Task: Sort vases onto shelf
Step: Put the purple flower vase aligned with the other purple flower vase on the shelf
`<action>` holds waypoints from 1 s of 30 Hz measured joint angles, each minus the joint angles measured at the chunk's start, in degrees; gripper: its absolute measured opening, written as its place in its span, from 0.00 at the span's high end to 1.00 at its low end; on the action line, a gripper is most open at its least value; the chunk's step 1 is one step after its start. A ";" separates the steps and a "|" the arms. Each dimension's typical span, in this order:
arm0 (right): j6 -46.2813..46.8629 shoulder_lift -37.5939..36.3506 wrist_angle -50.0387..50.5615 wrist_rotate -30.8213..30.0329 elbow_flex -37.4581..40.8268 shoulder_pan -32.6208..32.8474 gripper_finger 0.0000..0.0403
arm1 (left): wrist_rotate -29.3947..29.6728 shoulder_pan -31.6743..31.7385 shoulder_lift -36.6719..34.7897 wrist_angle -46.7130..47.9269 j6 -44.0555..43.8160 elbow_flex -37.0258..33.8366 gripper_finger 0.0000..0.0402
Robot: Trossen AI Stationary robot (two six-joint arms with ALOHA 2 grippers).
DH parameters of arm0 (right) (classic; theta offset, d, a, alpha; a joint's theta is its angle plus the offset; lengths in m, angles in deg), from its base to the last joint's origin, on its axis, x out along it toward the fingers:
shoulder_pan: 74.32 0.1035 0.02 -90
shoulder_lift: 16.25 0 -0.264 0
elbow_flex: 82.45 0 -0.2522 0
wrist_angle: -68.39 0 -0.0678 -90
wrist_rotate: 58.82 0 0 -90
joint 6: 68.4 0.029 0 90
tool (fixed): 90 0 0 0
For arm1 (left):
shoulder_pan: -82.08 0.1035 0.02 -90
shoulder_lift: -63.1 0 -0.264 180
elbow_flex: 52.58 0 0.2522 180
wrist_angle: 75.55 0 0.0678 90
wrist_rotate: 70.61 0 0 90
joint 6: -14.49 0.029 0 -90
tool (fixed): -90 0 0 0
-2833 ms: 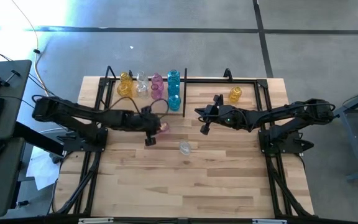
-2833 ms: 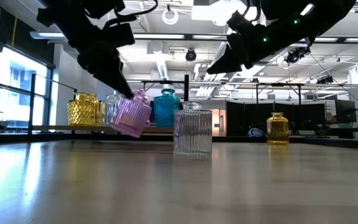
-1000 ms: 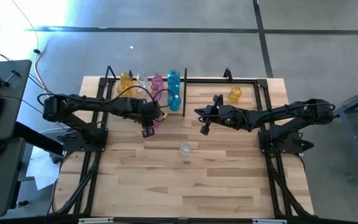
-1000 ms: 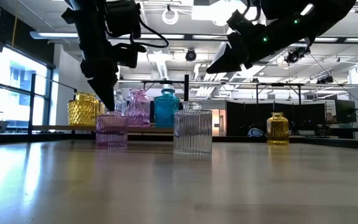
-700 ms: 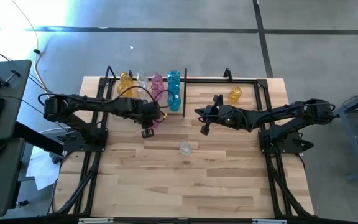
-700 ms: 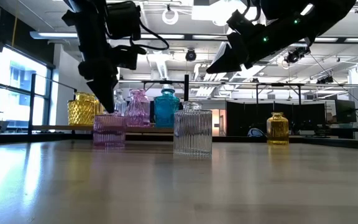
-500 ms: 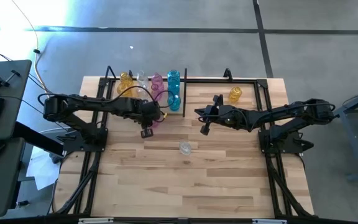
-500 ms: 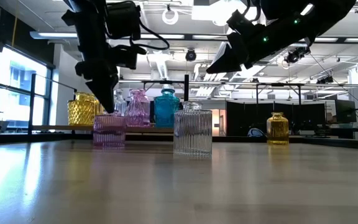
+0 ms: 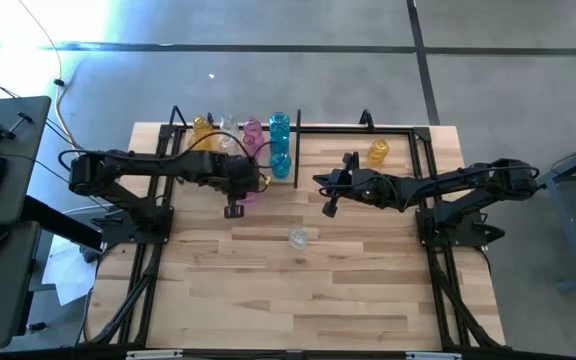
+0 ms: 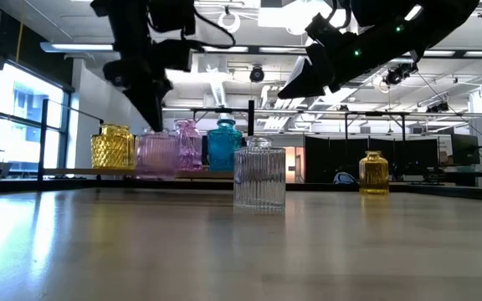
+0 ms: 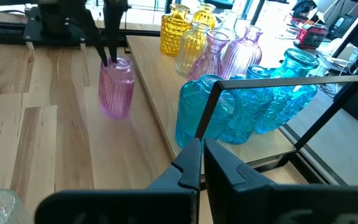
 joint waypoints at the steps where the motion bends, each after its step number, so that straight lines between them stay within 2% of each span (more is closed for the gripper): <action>1: 0.00 0.00 0.00 0.00 0.00 0.00 1.00 | 0.01 0.00 0.02 0.48 0.60 1.03 0.98; 8: 0.00 0.00 0.02 0.02 0.00 -0.02 1.00 | 2.44 2.78 0.04 2.29 5.17 5.50 0.99; 22: 0.00 0.00 0.02 0.00 0.00 -0.02 1.00 | 2.80 8.38 0.18 -2.19 18.13 5.67 0.99; 30: 0.00 0.00 0.02 0.02 0.00 -0.02 1.00 | 3.99 9.01 2.87 -2.87 18.93 5.65 0.99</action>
